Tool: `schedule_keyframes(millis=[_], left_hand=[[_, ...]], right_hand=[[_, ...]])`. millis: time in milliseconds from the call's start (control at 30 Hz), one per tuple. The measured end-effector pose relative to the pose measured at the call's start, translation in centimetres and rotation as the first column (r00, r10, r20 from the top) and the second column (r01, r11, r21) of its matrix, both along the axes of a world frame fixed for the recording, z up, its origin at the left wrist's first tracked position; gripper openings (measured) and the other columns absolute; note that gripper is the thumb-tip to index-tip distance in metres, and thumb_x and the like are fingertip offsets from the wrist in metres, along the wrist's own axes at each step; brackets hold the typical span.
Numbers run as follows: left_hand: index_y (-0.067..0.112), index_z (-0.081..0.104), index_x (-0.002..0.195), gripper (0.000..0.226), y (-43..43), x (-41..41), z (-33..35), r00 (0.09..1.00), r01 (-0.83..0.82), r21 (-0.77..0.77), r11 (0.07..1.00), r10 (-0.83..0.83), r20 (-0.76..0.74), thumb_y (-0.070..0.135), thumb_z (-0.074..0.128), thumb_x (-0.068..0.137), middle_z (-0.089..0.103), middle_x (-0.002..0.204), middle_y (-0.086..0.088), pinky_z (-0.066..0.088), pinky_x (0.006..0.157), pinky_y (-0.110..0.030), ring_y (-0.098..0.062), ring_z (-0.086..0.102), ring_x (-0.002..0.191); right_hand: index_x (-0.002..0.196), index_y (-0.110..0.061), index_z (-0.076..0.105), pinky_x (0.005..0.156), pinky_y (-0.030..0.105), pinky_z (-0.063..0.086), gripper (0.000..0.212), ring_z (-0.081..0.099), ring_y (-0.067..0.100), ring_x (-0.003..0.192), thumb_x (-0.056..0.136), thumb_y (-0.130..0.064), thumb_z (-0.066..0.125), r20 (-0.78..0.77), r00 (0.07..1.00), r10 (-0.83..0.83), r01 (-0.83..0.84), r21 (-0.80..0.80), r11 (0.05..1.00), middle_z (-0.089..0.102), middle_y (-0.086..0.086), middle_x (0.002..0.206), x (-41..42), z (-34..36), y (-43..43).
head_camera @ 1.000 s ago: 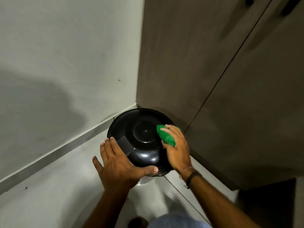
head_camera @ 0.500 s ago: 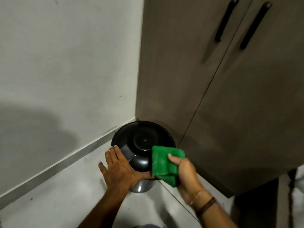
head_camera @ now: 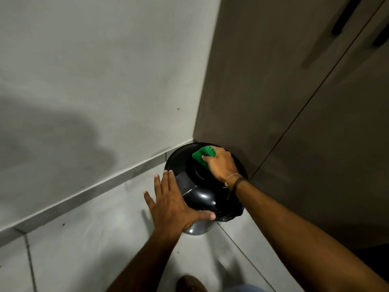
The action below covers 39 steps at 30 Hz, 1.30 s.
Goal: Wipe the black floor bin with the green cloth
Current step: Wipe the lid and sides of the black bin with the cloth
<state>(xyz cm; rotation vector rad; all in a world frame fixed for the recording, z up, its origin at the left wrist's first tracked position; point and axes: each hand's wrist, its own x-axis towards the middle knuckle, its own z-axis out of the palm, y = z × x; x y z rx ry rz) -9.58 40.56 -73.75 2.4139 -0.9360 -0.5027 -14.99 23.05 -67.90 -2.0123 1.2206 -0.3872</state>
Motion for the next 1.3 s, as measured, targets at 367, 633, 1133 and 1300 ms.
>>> schedule_keyframes(millis=[367, 633, 1133, 1300], left_hand=[[0.025, -0.016, 0.164, 0.164, -0.5, 0.0, 0.3, 1.0, -0.017, 0.045, 0.999, 0.017, -0.02, 0.086, 0.077, 0.045, -0.011, 0.178, 0.002, 0.003, 0.129, -0.072, -0.026, -0.017, 0.164], [0.026, -0.011, 0.165, 0.176, -0.1, -0.1, 0.0, 1.0, 0.005, -0.03, 1.0, -0.006, -0.028, 0.109, 0.06, 0.026, -0.007, 0.179, 0.001, 0.0, 0.128, -0.072, -0.026, -0.016, 0.164], [0.026, -0.01, 0.165, 0.177, -0.2, 0.3, -0.7, 1.0, 0.014, -0.039, 0.999, -0.013, 0.016, 0.115, 0.048, 0.023, -0.002, 0.179, -0.001, 0.001, 0.128, -0.073, -0.028, -0.011, 0.165], [0.025, -0.009, 0.165, 0.177, 0.0, -0.1, -0.4, 1.0, 0.003, -0.03, 1.0, -0.003, 0.02, 0.115, 0.047, 0.023, -0.001, 0.179, -0.002, -0.006, 0.127, -0.072, -0.028, -0.011, 0.165]], right_hand=[[0.101, -0.021, 0.076, 0.09, 0.043, 0.059, 0.028, 0.073, 0.021, 0.098, 0.075, -0.018, 0.068, 0.022, 0.856, 0.516, -0.485, -0.305, 0.819, 0.078, 0.0, 0.104, -5.0, -2.3, 6.4], [0.118, -0.017, 0.076, 0.119, 0.043, 0.042, 0.047, 0.061, 0.018, 0.136, 0.075, 0.0, 0.076, 0.232, 0.897, 0.378, -0.215, -0.519, 0.828, 0.072, -0.003, 0.133, -14.4, -9.0, 5.2], [0.124, 0.0, 0.066, 0.079, 0.039, 0.055, 0.046, 0.07, 0.041, 0.102, 0.091, -0.031, 0.068, -0.557, 0.831, 0.021, -0.084, -0.087, 0.993, 0.071, 0.024, 0.125, -3.9, 2.3, -11.7], [0.121, 0.005, 0.068, 0.075, 0.034, 0.05, 0.038, 0.069, 0.037, 0.099, 0.096, -0.024, 0.064, -0.7, 0.695, 0.164, -0.194, 0.036, 0.98, 0.07, 0.02, 0.112, -4.4, 4.2, -11.9]])
